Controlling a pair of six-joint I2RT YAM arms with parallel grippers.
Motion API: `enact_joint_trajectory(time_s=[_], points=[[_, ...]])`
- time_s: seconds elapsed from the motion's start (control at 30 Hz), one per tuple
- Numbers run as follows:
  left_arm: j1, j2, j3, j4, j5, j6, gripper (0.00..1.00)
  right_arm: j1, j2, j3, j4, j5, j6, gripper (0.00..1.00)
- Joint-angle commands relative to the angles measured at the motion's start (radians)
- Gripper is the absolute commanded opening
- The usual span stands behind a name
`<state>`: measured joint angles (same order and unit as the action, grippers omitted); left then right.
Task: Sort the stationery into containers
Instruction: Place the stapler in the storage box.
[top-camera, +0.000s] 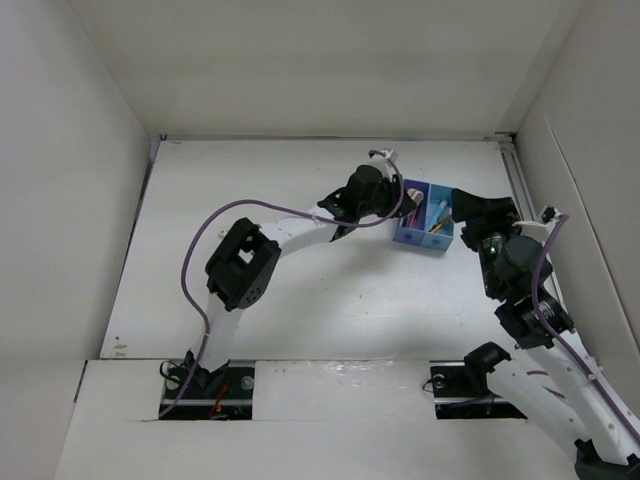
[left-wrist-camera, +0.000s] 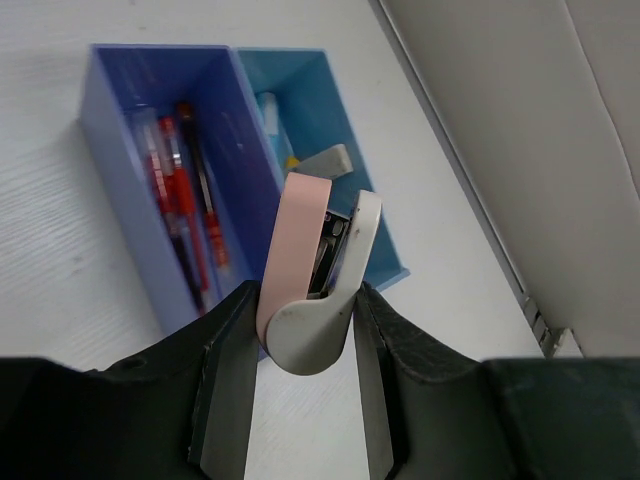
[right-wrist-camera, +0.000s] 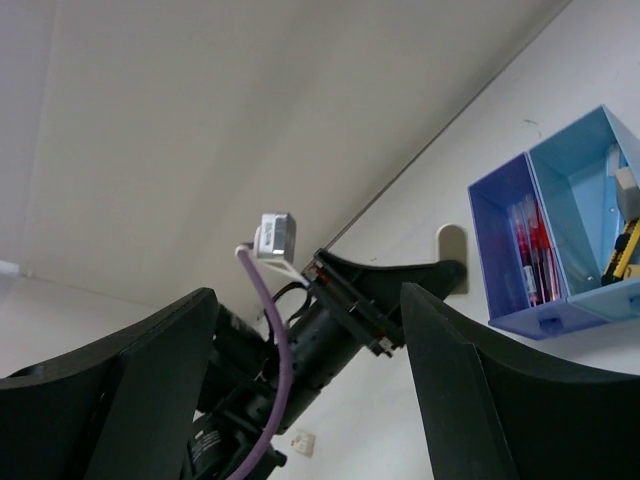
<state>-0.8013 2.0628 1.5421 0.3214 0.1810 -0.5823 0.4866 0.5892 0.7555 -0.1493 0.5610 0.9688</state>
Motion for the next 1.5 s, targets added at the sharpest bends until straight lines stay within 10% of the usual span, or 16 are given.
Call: enact_joint_trajectory(time_s=[0.0, 0.73, 1.0, 1.47], points=[[-0.045, 0.04, 0.127, 0.065, 0.064, -0.017, 0.0, -0.014, 0.009, -0.004, 0.019, -0.027, 0.008, 0.8], [-0.045, 0.352, 0.447, 0.114, 0.13, -0.149, 0.01, -0.051, 0.011, -0.013, 0.037, -0.108, 0.008, 0.8], [-0.045, 0.352, 0.457, 0.125, 0.15, -0.149, 0.39, -0.051, 0.04, -0.013, 0.048, -0.147, -0.001, 0.8], [-0.045, 0.313, 0.448, 0.125, 0.16, -0.13, 0.49, -0.051, 0.049, -0.013, 0.057, -0.156, -0.01, 0.8]])
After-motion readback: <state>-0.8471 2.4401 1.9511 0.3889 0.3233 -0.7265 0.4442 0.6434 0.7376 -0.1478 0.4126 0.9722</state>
